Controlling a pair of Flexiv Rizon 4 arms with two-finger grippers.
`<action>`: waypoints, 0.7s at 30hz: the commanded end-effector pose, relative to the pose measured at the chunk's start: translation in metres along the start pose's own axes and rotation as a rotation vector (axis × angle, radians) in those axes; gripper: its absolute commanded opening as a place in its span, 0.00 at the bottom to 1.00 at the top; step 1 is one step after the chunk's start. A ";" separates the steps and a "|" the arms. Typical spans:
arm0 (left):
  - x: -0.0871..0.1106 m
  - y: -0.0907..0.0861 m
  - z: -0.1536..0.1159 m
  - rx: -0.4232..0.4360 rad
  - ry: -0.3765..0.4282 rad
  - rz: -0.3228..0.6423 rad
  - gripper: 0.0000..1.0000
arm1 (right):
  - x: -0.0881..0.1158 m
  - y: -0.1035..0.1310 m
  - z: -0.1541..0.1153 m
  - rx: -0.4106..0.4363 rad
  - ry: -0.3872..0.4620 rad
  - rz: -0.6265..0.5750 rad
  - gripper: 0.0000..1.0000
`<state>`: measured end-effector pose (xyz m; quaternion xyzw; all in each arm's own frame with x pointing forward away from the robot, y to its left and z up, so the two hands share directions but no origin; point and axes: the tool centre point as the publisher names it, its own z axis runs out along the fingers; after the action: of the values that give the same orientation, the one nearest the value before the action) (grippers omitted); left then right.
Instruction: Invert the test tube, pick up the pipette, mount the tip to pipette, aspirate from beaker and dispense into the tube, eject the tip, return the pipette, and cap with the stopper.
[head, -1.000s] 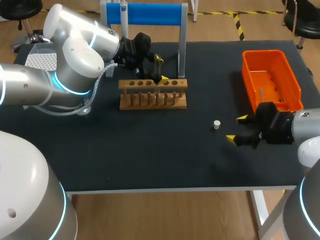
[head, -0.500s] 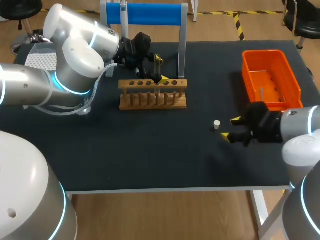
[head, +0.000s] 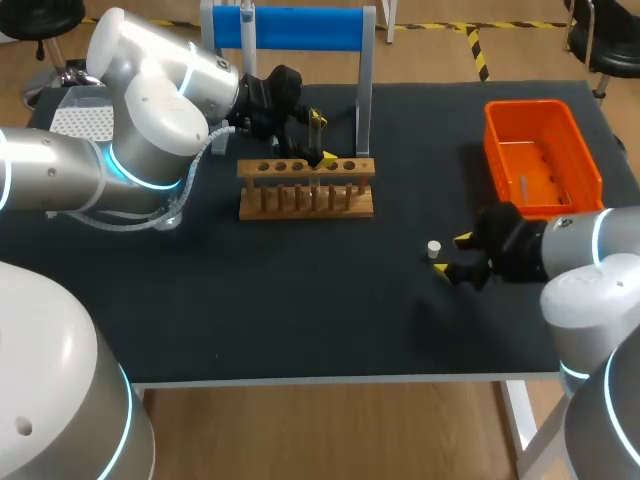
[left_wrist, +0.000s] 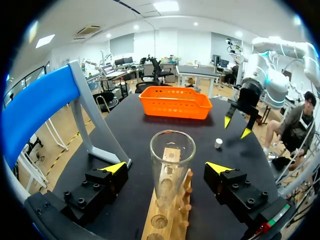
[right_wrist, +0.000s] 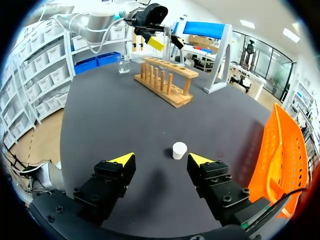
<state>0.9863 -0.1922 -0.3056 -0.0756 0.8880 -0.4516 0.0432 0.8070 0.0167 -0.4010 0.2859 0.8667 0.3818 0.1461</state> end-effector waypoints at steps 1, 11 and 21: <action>0.000 -0.001 0.000 -0.003 0.002 -0.001 1.00 | -0.001 0.003 0.009 0.018 -0.007 -0.001 0.66; 0.000 -0.001 0.000 -0.003 0.002 -0.001 1.00 | -0.007 0.003 0.023 0.028 -0.005 0.002 0.55; 0.000 -0.001 0.000 -0.003 0.002 -0.001 1.00 | -0.011 0.001 0.031 0.037 -0.006 0.004 0.53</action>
<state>0.9863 -0.1922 -0.3056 -0.0756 0.8879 -0.4516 0.0432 0.8272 0.0253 -0.4183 0.2900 0.8712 0.3698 0.1422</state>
